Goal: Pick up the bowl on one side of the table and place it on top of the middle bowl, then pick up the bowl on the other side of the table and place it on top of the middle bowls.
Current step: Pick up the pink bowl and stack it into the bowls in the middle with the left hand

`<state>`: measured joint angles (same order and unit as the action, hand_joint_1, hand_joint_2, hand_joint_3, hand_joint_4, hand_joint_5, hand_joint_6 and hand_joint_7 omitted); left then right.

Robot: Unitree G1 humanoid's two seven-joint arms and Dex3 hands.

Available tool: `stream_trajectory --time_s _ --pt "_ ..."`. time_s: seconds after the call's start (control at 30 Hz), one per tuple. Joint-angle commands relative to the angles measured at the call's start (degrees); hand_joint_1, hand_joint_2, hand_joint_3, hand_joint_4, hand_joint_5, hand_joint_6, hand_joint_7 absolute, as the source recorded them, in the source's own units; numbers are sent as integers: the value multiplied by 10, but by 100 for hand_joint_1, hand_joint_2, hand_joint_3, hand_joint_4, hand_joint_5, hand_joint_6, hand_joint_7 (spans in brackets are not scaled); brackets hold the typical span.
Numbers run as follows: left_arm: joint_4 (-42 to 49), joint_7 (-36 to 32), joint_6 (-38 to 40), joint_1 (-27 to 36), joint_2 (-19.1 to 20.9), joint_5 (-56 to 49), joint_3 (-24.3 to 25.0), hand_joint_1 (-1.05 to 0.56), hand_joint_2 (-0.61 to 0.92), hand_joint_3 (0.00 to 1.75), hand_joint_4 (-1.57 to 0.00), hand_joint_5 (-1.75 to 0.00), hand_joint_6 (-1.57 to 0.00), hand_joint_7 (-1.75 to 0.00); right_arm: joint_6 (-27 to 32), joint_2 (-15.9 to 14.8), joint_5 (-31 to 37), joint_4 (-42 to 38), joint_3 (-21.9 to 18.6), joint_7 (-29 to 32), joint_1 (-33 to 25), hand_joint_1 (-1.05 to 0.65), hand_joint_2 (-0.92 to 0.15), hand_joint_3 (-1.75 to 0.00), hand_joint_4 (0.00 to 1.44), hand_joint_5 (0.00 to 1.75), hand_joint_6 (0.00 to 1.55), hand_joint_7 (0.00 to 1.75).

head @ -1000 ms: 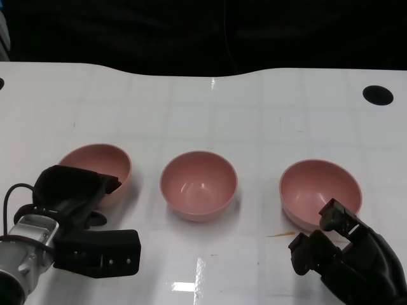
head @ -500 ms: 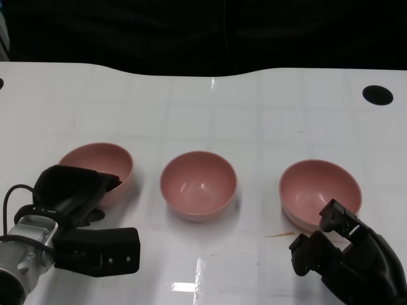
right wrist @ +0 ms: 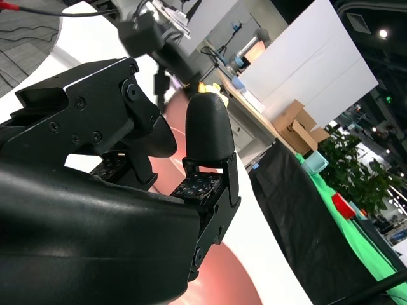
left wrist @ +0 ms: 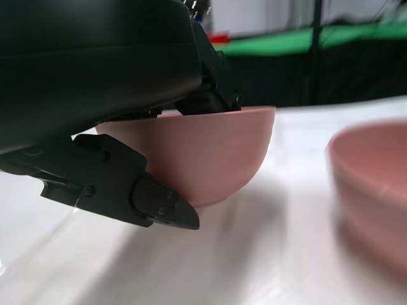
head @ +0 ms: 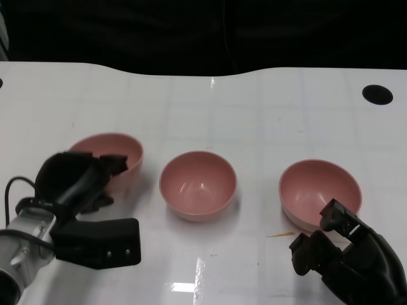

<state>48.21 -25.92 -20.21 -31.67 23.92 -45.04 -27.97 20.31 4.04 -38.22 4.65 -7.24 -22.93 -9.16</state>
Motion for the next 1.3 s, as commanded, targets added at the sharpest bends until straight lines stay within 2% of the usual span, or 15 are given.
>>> stream_trajectory --time_s 0.03,0.27,0.3,0.4,0.43,0.53,0.63,0.83,1.03,1.3 --pt "-47 -11 -6 9 26 0 15 4 90 3 -65 -174 -55 -166 -2 -5 -3 -2 -8 0 4 1 -66 -126 87 175 66 172" --pt "-125 19 2 20 40 -3 24 2 90 2 -66 -173 -65 -151 0 -5 -6 -8 -9 -4 8 2 -67 -123 88 175 68 168" --pt "-137 24 5 22 41 -3 25 1 90 1 -72 -163 -73 -138 -1 -5 -5 -8 -9 -4 9 2 -67 -123 88 175 69 167" --pt "-164 34 8 28 44 -5 29 0 91 1 -77 -155 -83 -120 -1 -5 -5 -9 -9 -6 9 1 -66 -125 88 175 69 167" --pt "-174 37 7 29 45 -7 29 1 91 1 -75 -159 -84 -121 -2 -6 -5 -11 -9 -10 10 1 -66 -125 87 175 69 167" --pt "-195 48 5 31 44 -7 31 0 92 2 -70 -168 -75 -140 -3 -5 -4 -12 -10 -10 11 0 -66 -126 88 175 69 168" --pt "-204 53 4 33 42 -8 33 -1 92 2 -68 -172 -70 -147 -1 -4 -3 -11 -10 -7 11 1 -65 -126 88 175 69 168" --pt "-215 59 3 24 18 -18 19 -3 92 4 -69 -167 -72 -141 -1 0 0 -2 -6 1 6 0 -67 -122 88 175 70 168" --pt "-226 68 3 19 7 -38 9 -6 89 1 -64 -174 -65 -151 -5 1 -2 -6 -6 -6 7 1 -67 -125 88 175 69 169" --pt "-237 89 -13 22 -18 -44 -14 -8 92 1 -70 -170 -68 -148 -6 2 0 -2 -4 -3 4 1 -65 -127 88 175 68 171"
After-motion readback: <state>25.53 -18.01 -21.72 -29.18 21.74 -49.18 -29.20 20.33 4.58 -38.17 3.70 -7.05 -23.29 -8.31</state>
